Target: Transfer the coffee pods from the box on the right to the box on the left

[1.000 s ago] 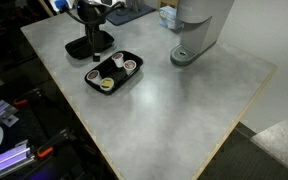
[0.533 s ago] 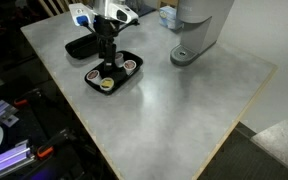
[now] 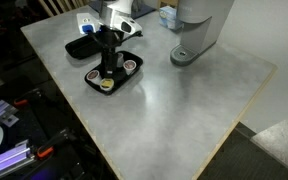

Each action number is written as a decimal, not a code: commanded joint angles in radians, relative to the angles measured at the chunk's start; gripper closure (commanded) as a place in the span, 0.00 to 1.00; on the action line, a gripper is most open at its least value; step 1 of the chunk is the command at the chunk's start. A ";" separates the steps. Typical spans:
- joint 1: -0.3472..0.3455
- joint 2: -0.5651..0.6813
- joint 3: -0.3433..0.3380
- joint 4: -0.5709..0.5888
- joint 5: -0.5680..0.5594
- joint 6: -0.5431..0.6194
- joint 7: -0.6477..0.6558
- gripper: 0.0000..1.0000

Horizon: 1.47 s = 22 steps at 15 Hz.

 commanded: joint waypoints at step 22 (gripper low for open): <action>-0.012 -0.017 0.036 -0.054 0.163 -0.029 -0.065 0.00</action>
